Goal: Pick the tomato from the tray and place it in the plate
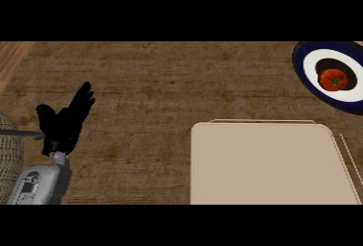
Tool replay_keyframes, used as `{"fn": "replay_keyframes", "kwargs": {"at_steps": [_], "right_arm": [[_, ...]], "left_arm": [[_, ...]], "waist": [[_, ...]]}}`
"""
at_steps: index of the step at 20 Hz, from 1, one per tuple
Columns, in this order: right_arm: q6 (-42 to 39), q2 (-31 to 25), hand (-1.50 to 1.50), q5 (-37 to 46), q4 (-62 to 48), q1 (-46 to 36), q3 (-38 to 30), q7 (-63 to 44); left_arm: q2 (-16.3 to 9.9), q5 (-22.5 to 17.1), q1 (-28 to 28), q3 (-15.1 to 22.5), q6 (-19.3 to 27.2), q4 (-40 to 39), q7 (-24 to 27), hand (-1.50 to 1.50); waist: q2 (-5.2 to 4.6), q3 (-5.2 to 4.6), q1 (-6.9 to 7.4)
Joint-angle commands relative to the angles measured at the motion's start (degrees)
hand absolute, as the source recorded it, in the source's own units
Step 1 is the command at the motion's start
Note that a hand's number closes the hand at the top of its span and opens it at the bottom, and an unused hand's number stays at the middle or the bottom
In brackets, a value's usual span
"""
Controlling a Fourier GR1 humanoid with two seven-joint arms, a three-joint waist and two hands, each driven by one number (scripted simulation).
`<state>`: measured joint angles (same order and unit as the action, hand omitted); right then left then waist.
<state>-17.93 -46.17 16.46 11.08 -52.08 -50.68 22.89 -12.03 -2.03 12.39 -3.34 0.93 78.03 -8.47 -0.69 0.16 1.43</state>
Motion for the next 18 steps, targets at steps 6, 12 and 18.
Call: {"fn": "replay_keyframes", "kwargs": {"at_steps": [6,12,18], "right_arm": [[-5.6,-3.1,-1.5,-3.6,0.5,5.9,-1.3,4.3],[-5.6,-3.7,-1.5,-3.8,0.3,10.3,-1.0,7.3],[-4.8,-4.4,-1.5,-4.0,-0.6,11.2,-0.7,7.2]], "left_arm": [[-0.9,-1.3,1.0,-1.3,-1.7,0.8,-1.3,0.0],[0.8,-0.3,-3.0,1.4,-1.2,5.8,-3.0,0.0],[0.6,0.1,-0.3,0.6,-1.2,2.9,-1.8,0.0]], "waist": [[-0.32,0.1,0.61],[-0.21,0.17,1.1],[-0.48,0.23,1.39]]}}
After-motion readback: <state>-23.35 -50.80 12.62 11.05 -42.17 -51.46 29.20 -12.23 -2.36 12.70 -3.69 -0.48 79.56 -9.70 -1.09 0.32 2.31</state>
